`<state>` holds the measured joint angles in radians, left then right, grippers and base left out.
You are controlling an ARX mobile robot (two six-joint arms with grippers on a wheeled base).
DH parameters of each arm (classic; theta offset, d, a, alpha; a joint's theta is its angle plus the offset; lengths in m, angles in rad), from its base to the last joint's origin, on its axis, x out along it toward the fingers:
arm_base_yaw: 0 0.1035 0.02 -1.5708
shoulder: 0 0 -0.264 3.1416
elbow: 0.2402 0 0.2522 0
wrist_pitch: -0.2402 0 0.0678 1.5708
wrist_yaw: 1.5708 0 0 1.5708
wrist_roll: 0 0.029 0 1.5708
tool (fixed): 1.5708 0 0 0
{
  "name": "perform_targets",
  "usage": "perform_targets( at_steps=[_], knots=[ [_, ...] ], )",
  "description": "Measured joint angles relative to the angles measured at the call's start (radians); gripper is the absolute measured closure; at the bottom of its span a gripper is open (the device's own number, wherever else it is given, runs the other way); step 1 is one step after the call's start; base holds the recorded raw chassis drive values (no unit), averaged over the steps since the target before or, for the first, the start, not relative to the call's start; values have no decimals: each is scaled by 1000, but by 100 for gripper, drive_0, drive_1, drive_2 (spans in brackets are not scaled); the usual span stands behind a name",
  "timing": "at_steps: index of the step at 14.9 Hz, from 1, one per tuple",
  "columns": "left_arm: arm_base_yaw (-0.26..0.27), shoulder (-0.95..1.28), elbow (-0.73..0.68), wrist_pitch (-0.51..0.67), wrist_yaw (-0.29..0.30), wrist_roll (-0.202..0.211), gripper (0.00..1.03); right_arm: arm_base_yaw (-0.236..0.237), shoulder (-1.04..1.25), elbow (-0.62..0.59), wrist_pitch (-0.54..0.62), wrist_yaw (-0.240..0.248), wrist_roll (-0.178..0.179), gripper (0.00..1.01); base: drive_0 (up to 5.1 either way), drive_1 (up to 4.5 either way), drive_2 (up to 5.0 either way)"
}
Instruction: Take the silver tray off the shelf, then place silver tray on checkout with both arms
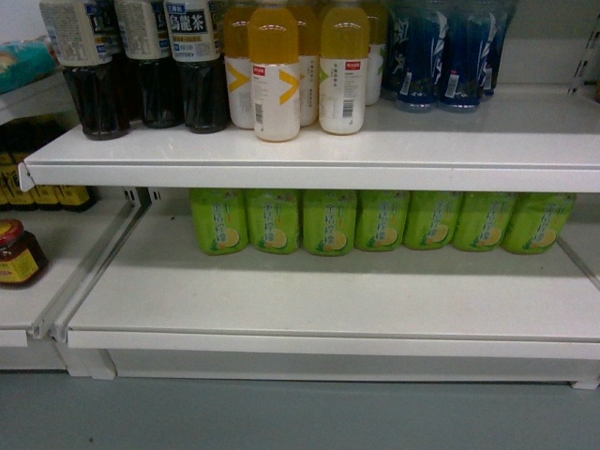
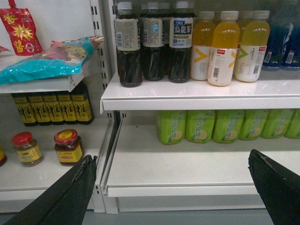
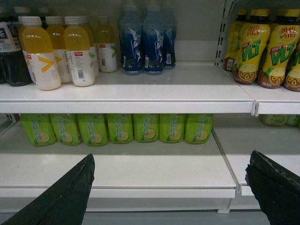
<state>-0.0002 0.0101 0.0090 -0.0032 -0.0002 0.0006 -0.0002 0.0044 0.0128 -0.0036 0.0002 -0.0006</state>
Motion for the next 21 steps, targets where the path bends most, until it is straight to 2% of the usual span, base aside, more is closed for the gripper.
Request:
perform_targets(
  at_steps=[21],
  knots=[
    [0,0,0,0,0,0,5,0,0,0,0,0,0,3,0,0,0]
  ],
)
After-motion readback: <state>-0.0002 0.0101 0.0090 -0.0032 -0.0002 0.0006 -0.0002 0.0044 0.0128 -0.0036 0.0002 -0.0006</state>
